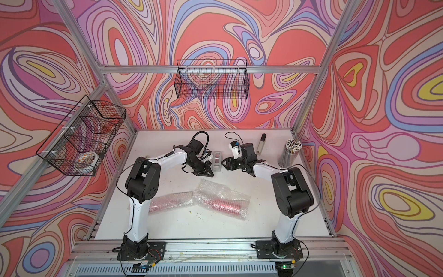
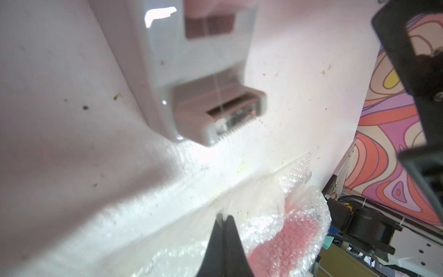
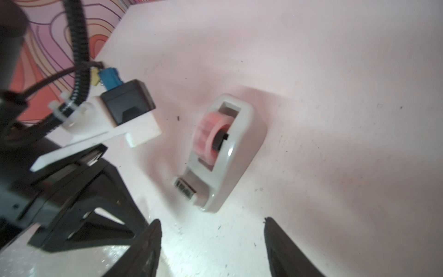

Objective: Wrap wine bottles in bubble wrap
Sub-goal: Tear off the tape using the Tape Cutter, then adjust the bubble wrap at the center of the board.

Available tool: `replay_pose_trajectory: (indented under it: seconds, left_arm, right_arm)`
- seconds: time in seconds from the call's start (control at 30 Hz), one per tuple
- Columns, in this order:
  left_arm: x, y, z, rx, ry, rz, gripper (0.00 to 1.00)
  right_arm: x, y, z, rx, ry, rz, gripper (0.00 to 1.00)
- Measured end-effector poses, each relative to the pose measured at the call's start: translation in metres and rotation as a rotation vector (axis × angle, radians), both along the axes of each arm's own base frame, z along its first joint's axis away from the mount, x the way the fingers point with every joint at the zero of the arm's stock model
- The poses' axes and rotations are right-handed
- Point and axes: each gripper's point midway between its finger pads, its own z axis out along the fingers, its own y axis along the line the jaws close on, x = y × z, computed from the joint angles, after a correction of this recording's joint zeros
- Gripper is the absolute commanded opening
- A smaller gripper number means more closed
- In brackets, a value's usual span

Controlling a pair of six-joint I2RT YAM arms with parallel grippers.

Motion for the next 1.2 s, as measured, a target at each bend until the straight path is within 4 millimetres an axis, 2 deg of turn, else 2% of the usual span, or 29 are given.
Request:
replay_pose_trajectory:
  seconds: [0.07, 0.13, 0.3, 0.43, 0.63, 0.83, 1.03, 1.2]
  left_arm:
    - [-0.004, 0.003, 0.017, -0.004, -0.019, -0.01, 0.0]
    - [-0.01, 0.006, 0.036, -0.008, -0.04, -0.021, 0.0]
    - [-0.032, 0.017, 0.084, -0.032, -0.099, -0.039, 0.0]
    - [-0.055, 0.032, 0.107, -0.025, -0.119, -0.041, 0.0]
    - [-0.08, 0.05, 0.126, -0.015, -0.128, -0.028, 0.0]
    - [-0.095, 0.062, 0.133, -0.003, -0.131, -0.017, 0.0]
    - [-0.106, 0.07, 0.13, 0.013, -0.115, -0.011, 0.0]
    - [-0.107, 0.074, 0.128, 0.023, -0.111, -0.003, 0.0]
  right_arm:
    - [-0.016, 0.001, 0.016, 0.005, -0.054, 0.06, 0.75]
    - [-0.029, 0.003, 0.02, 0.01, -0.075, 0.113, 0.77]
    - [-0.06, 0.009, 0.007, -0.001, -0.031, 0.254, 0.78]
    - [-0.077, 0.01, -0.004, -0.052, 0.036, 0.368, 0.78]
    - [-0.093, 0.014, -0.032, -0.085, 0.18, 0.492, 0.78]
    - [-0.106, 0.026, -0.066, -0.095, 0.342, 0.582, 0.78]
    - [-0.121, 0.036, -0.076, -0.1, 0.423, 0.661, 0.78]
    - [-0.136, 0.04, -0.074, -0.092, 0.447, 0.713, 0.78]
